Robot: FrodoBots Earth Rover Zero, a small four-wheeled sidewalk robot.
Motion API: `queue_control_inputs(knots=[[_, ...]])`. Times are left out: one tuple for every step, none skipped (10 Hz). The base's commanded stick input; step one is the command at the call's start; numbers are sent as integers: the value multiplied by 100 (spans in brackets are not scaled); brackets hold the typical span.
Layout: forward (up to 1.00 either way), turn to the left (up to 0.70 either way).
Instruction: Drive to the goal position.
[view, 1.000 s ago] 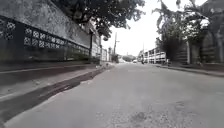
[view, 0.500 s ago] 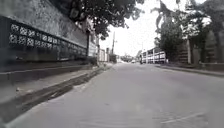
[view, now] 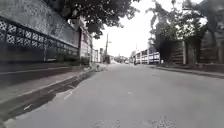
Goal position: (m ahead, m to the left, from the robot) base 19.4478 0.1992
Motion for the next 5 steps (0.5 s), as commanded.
queue_control_inputs(knots=[[100, 0], [100, 0], [100, 0], [100, 0], [100, 0]])
